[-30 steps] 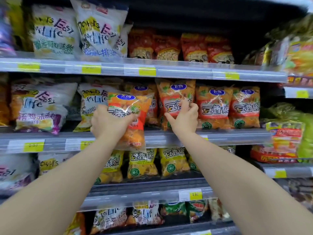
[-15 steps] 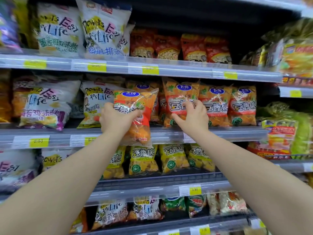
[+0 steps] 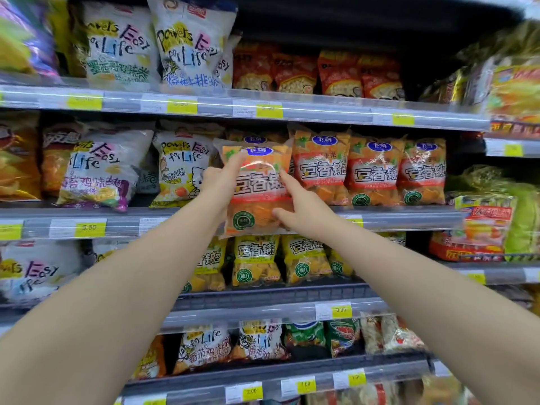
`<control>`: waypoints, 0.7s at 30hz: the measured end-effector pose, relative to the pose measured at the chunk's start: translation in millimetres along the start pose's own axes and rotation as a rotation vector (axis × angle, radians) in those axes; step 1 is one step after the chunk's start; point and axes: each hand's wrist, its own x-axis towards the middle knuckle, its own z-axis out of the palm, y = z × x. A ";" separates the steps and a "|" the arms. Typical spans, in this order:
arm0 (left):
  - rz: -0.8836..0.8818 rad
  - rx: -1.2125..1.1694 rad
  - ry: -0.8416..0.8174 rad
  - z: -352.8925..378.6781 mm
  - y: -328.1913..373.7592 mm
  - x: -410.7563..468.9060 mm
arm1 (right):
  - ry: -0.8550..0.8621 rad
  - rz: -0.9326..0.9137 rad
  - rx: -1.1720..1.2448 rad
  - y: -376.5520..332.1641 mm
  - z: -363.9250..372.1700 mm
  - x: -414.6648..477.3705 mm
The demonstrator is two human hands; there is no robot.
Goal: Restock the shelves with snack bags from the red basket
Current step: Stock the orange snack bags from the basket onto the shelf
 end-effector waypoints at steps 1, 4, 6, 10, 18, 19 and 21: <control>-0.002 -0.009 -0.041 -2.0 2.1 -0.2 | 0.005 0.028 0.028 -0.2 2.6 0.3; 0.010 -0.020 -0.089 -6.0 5.7 0.9 | 0.062 0.060 0.058 -7.1 12.3 5.0; 0.029 -0.046 -0.088 -9.8 7.9 3.8 | 0.158 0.065 0.060 -9.6 17.0 10.6; 0.073 -0.123 -0.056 -27.0 10.7 18.9 | 0.341 0.068 0.088 -10.7 24.4 25.1; 0.440 1.343 -0.243 -84.0 -52.7 43.1 | 0.425 0.120 -0.023 -8.1 48.3 74.6; 0.473 1.389 -0.237 -83.9 -54.7 43.4 | 0.420 0.132 -0.044 -7.6 52.0 80.9; 0.516 1.409 -0.223 -83.5 -55.5 44.2 | 0.396 0.152 -0.095 -6.4 60.0 90.7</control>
